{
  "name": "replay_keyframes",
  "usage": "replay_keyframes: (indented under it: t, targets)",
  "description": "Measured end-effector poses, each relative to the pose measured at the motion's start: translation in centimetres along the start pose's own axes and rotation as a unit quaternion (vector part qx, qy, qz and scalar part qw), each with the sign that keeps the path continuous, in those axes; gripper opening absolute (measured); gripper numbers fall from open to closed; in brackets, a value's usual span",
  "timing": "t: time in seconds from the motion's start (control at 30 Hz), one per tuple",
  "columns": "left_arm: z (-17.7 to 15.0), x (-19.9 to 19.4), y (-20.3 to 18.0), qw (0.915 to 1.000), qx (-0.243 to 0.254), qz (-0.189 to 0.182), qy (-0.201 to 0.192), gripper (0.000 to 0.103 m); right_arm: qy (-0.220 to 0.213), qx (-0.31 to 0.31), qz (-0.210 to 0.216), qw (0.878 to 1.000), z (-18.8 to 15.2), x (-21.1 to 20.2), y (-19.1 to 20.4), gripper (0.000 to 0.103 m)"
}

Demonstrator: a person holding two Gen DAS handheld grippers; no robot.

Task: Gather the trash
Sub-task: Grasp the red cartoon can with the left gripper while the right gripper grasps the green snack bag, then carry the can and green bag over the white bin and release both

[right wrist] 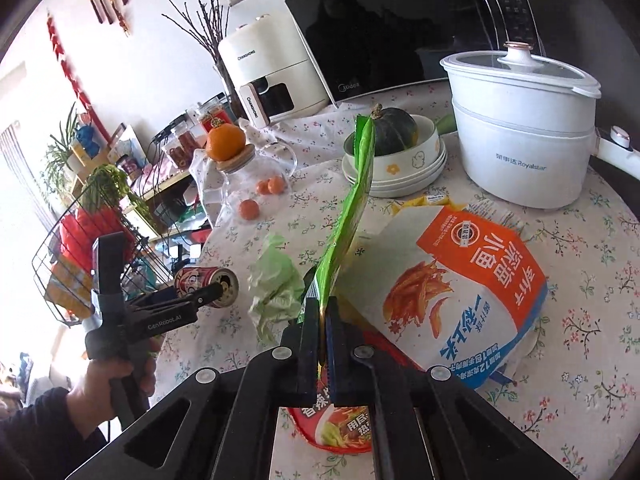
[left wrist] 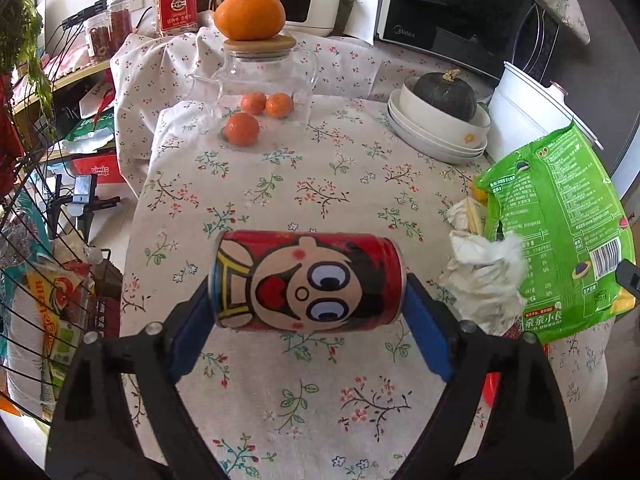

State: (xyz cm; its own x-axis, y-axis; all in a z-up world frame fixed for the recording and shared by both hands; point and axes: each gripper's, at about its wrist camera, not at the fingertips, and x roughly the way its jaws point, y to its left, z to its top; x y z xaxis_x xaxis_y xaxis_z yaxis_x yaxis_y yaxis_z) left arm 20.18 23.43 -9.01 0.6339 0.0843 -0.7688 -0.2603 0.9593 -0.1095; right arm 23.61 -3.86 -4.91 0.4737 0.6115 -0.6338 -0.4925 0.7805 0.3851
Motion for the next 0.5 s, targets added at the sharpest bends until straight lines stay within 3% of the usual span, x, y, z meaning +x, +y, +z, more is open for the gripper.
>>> replay_keyframes:
  t: [0.17,0.5]
  targets:
    - [-0.2,-2.6,-1.4,0.9997,0.001,-0.022,-0.014,0.088,-0.028,0.007,0.001,1.000,0.0,-4.0,-0.6,0.003]
    - [-1.4,-6.9,-7.6,0.9941,0.053,-0.086,-0.038,0.088,-0.058,0.006,-0.027,0.998,-1.3,-12.0,-2.2,0.003]
